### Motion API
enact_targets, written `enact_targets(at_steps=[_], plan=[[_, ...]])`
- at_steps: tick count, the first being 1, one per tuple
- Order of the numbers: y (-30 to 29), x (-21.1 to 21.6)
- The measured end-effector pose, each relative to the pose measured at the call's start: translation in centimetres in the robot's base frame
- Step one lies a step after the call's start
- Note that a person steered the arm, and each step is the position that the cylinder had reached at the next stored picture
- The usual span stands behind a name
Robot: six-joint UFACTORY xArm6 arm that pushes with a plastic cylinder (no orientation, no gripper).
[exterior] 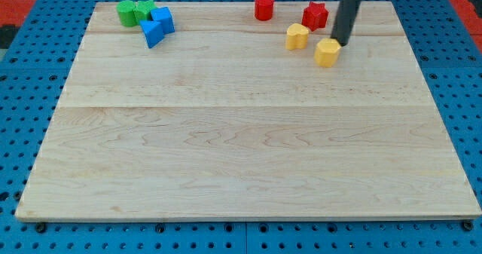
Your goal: Move yellow heart towards the center
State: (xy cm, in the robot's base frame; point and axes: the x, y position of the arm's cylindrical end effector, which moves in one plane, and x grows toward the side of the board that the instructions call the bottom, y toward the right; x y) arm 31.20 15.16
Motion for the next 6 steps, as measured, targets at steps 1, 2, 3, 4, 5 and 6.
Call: enact_targets(at_steps=[1, 2, 3, 4, 5, 6], plan=[[-1.6, 3.6], [2.5, 0.9], [3.0, -4.5], [-3.1, -3.6], [-8.3, -2.4], [-10.4, -0.3]])
